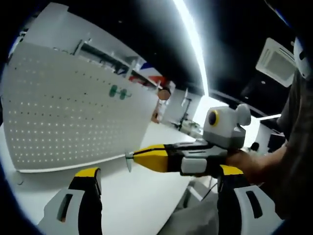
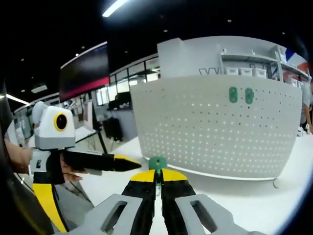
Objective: Insert the hook assembly into the mounting plate slot until the hook locks in place.
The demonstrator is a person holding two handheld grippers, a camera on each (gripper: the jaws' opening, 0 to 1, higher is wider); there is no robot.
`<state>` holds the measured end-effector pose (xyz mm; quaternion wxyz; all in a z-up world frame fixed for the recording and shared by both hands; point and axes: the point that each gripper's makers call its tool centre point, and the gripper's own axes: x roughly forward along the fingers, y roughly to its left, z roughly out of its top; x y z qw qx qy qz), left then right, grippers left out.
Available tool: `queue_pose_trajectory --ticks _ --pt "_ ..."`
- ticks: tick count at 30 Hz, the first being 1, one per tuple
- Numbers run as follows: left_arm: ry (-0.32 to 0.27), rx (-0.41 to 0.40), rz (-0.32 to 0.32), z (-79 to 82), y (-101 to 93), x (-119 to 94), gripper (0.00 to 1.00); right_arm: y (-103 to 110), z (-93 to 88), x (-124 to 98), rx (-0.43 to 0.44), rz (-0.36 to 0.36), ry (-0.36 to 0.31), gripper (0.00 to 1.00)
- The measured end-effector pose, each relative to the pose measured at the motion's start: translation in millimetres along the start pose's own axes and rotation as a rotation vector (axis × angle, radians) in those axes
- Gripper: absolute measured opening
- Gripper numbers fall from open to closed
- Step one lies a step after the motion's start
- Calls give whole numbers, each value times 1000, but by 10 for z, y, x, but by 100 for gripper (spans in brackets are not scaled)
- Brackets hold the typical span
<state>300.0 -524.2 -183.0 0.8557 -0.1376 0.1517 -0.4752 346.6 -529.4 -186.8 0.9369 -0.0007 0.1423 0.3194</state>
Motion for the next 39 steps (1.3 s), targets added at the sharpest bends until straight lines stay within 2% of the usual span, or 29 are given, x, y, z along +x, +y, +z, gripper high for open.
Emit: queue_pose_trajectory --ticks 10,15,22,39 --pt "-9 -25 29 63 85 -16 100 -127 150 74 -12 -31 -52 0" --pt "-2 -5 34 87 83 -10 100 -288 231 135 -25 -57 -69 0" --pt "2 -15 35 64 106 5 100 -633 290 249 -39 -109 -71 0" --pt "7 -19 53 63 165 -68 100 -1571 792 275 -69 -269 -155 0"
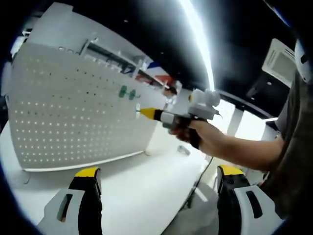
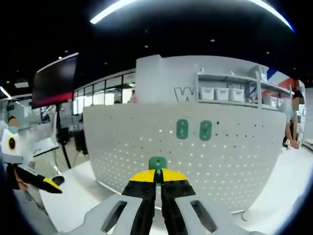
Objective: Insert the hook assembly into the mounting plate slot until the hook locks in place.
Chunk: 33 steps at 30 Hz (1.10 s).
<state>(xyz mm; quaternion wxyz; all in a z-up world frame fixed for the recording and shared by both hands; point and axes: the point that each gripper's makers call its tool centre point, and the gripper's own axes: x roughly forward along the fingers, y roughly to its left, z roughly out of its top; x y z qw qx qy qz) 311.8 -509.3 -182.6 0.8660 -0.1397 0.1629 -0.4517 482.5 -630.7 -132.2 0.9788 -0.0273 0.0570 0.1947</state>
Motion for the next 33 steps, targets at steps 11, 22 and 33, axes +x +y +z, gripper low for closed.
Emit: queue_pose_trajectory --ticks 11,22,33 --pt "21 4 6 -39 26 -1 100 -477 199 126 21 -97 -48 0" --pt "33 -10 12 -70 53 18 100 -771 421 150 10 -162 -93 0" --pt "46 -36 33 -140 110 -33 99 -998 468 271 28 -211 -112 0"
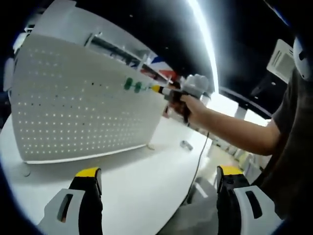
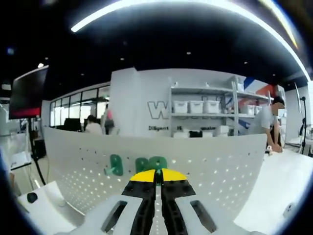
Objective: Insert the hook assembly into the mounting plate slot until the hook locks in place.
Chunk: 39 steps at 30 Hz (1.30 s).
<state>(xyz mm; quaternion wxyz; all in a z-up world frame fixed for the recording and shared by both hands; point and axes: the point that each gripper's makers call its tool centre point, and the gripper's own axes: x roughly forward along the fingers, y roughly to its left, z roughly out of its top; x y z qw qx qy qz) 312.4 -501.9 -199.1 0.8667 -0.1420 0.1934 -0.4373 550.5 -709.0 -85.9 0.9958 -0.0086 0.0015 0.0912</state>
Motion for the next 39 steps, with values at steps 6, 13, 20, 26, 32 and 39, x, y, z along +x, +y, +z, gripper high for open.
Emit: queue_pose_trajectory --ticks 6,13,20,26,32,39 --pt "9 -13 0 -45 -10 15 99 -139 -29 81 18 -26 -2 0" --pt "12 -18 0 -53 1 40 99 -206 -2 145 24 -41 -23 0" --pt "13 -28 8 -59 47 31 98 -206 -39 202 15 -43 -43 0" --pt "13 -43 12 -81 76 23 97 -233 -53 201 -18 -56 -80 0" --pt "12 -48 10 -88 87 32 97 -253 -77 210 3 -57 -89 0" --pt "17 -49 7 -102 97 33 97 -246 -145 261 37 -47 -77 0"
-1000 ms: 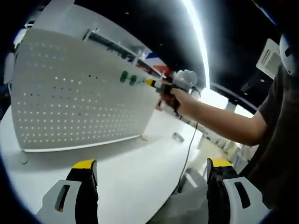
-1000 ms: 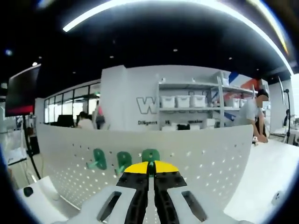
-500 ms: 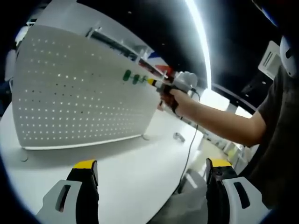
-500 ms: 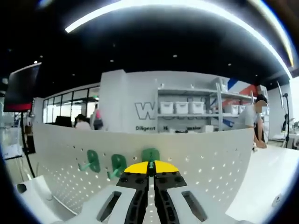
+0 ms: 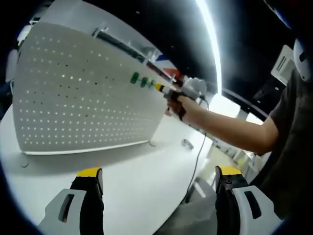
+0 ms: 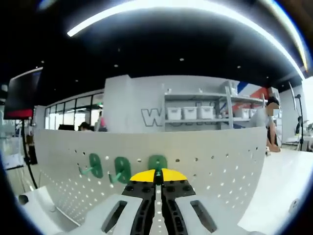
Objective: Insert the hook assembly into the mounting plate slot until the hook locks in place.
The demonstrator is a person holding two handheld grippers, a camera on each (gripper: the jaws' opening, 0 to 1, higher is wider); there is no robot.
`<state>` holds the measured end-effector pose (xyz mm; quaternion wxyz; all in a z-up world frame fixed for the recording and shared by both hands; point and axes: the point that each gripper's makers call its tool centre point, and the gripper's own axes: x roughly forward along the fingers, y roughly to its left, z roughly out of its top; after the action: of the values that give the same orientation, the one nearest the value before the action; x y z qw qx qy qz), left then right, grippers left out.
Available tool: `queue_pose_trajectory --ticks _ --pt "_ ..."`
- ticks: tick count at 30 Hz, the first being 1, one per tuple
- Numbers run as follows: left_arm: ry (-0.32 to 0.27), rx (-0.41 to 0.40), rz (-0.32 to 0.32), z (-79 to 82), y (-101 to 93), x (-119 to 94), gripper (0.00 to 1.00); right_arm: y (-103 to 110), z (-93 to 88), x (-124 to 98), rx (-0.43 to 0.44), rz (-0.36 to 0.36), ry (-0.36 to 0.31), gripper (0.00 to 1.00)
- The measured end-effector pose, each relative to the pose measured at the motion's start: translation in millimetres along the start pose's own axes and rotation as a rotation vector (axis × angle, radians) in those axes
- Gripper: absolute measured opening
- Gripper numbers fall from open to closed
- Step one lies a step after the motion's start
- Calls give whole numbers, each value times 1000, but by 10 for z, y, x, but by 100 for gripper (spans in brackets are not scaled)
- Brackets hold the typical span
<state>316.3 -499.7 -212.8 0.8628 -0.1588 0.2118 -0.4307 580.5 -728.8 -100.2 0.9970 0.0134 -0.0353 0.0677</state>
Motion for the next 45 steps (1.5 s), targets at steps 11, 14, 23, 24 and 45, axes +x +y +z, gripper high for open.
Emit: queue_pose_trajectory --ticks 11,14,23,24,45 --pt "-1 -7 6 -7 31 -13 97 -21 -32 31 -26 -8 7 0" --pt "-2 -3 10 -1 43 -21 97 -15 -28 28 -24 -10 9 0" --pt "-4 9 34 6 84 -85 97 -30 72 30 -13 -29 15 9" --pt "-2 11 38 -1 91 -90 97 -27 83 23 -15 -28 17 9" --pt "-15 15 53 -18 74 -176 96 164 110 -397 -69 15 65 14"
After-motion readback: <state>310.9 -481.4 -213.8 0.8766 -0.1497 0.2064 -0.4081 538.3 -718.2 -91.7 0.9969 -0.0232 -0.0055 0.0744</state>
